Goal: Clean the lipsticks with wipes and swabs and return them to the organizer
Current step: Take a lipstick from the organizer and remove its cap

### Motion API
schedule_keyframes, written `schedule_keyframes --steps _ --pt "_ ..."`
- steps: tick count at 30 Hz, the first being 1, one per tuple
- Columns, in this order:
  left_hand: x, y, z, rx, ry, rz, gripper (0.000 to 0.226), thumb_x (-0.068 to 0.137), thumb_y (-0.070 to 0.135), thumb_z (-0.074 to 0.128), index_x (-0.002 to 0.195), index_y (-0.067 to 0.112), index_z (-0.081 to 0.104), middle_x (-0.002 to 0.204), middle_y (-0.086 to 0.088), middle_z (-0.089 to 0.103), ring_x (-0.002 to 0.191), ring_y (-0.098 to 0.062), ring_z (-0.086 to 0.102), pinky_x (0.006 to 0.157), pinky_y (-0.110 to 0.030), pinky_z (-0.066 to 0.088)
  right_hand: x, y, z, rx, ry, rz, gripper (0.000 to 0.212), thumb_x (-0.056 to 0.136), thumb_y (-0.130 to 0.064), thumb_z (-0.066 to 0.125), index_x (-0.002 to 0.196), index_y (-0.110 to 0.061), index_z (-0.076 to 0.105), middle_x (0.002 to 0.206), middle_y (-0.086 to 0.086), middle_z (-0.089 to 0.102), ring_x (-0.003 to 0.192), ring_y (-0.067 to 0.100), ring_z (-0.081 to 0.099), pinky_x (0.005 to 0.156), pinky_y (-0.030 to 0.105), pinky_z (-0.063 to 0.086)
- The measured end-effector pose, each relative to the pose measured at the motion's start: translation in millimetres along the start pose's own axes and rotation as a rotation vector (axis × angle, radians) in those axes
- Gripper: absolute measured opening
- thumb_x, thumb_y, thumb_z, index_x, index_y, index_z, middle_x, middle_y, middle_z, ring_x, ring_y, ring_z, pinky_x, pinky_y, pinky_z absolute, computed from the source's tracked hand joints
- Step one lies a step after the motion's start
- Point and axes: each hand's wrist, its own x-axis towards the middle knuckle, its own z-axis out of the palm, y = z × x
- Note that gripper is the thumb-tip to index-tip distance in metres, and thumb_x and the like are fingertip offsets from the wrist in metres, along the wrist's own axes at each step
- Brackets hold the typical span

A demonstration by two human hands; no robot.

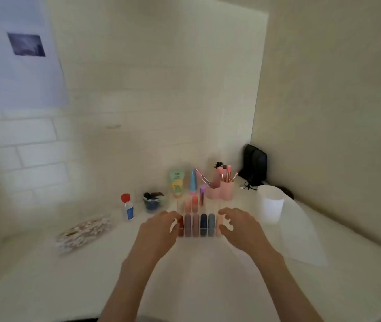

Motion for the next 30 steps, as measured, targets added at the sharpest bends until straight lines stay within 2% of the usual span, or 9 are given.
schedule_keyframes --steps 3,6,9,13,18,26,30 --pt "8 -8 7 0.039 0.010 0.010 0.031 0.105 0.036 0.045 0.135 0.037 0.054 0.128 0.012 0.060 0.111 -0.010 0.060 0.094 -0.025 0.047 8 4 10 0.025 0.031 0.017 0.040 0.100 -0.036 0.057 0.139 -0.035 0.053 0.128 -0.008 0.060 0.112 0.015 0.061 0.095 0.032 0.049" --pt "15 -9 17 0.031 0.057 0.076 0.028 0.105 0.033 0.045 0.130 0.036 0.056 0.122 0.011 0.061 0.102 -0.010 0.062 0.088 -0.024 0.049 14 11 22 0.080 0.091 0.045 0.039 0.102 -0.037 0.055 0.141 -0.033 0.054 0.129 -0.008 0.060 0.110 0.012 0.062 0.095 0.031 0.050" --pt "21 -9 27 0.026 0.081 0.133 0.029 0.105 0.033 0.045 0.133 0.037 0.054 0.119 0.011 0.061 0.100 -0.009 0.061 0.086 -0.025 0.051 19 18 33 0.126 0.123 0.081 0.038 0.101 -0.042 0.056 0.138 -0.034 0.055 0.124 -0.011 0.061 0.097 0.006 0.059 0.088 0.028 0.050" --pt "23 -17 36 -0.006 0.180 0.172 0.031 0.099 0.022 0.057 0.129 0.030 0.060 0.116 0.010 0.063 0.094 -0.008 0.063 0.080 -0.023 0.054 21 25 45 0.144 0.103 0.088 0.028 0.097 -0.048 0.059 0.123 -0.036 0.062 0.108 -0.018 0.061 0.087 0.001 0.056 0.078 0.022 0.044" --pt "23 -27 43 -0.068 0.239 0.143 0.028 0.094 0.017 0.067 0.118 0.031 0.065 0.108 0.013 0.064 0.083 -0.004 0.063 0.073 -0.019 0.056 19 37 62 0.243 0.149 0.033 0.014 0.093 -0.040 0.069 0.104 -0.033 0.066 0.095 -0.018 0.061 0.083 0.000 0.058 0.071 0.019 0.042" --pt "24 -27 43 -0.083 0.239 0.162 0.024 0.096 0.018 0.063 0.116 0.030 0.065 0.106 0.014 0.062 0.083 -0.004 0.061 0.072 -0.021 0.055 21 43 70 0.397 0.209 0.037 0.012 0.090 -0.037 0.075 0.099 -0.032 0.069 0.095 -0.018 0.064 0.085 0.002 0.062 0.066 0.019 0.045" --pt "23 -31 43 -0.079 0.225 0.152 0.027 0.096 0.019 0.064 0.120 0.031 0.065 0.112 0.013 0.063 0.090 -0.004 0.063 0.079 -0.018 0.054 22 43 72 0.452 0.236 0.033 0.014 0.088 -0.034 0.078 0.099 -0.030 0.070 0.097 -0.017 0.064 0.088 0.003 0.063 0.064 0.021 0.049"
